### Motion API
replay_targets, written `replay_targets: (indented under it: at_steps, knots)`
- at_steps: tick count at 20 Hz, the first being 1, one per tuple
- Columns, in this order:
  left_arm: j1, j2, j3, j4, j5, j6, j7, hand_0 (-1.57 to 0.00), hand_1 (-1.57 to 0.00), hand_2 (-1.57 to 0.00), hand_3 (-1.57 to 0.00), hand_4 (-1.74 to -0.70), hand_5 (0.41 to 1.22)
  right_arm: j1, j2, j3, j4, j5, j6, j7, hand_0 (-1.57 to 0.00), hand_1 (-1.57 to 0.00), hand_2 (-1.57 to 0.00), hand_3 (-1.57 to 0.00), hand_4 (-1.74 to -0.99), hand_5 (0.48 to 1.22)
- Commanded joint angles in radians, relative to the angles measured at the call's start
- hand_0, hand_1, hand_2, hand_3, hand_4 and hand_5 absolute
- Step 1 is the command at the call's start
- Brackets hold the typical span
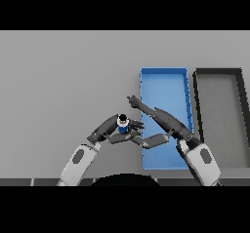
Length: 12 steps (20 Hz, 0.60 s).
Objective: Pick up the blue pipe and place it into the blue bin.
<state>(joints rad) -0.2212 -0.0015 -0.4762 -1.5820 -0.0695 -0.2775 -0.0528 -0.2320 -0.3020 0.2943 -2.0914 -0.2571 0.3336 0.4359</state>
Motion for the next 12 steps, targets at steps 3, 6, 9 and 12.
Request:
replay_targets:
  at_steps: [3, 6, 9, 12]
  knots:
    - [0.007, -0.011, 0.01, -0.011, 0.013, -0.022, 0.011, -1.57, -1.57, -1.57, -1.57, -1.46, 1.221, -0.086, 0.015, 0.039, 0.01, 0.004, 0.01, 0.023, 0.0, 0.0, -0.05, 0.0, -1.242, 0.551]
    - [0.014, -0.025, 0.017, -0.005, 0.01, -0.039, 0.031, -1.57, -1.57, -1.57, -1.57, -1.47, 1.221, -0.169, 0.034, 0.07, 0.039, 0.008, 0.015, 0.073, -0.01, -0.02, -0.07, 0.0, -1.209, 0.534]
    - [0.013, -0.031, 0.026, -0.002, -0.027, -0.033, 0.034, -1.57, -1.57, -1.57, -1.57, -1.47, 1.221, -0.246, 0.054, 0.066, 0.11, -0.004, 0.028, 0.11, -0.03, -0.04, -0.09, 0.0, -1.184, 0.516]
    - [0.005, -0.041, 0.041, 0.004, -0.04, -0.042, 0.054, -1.57, -1.57, -1.57, -1.57, -1.46, 1.221, -0.272, 0.072, 0.084, 0.153, 0.003, 0.056, 0.111, -0.17, -0.22, -0.26, -0.13, -1.233, 0.487]
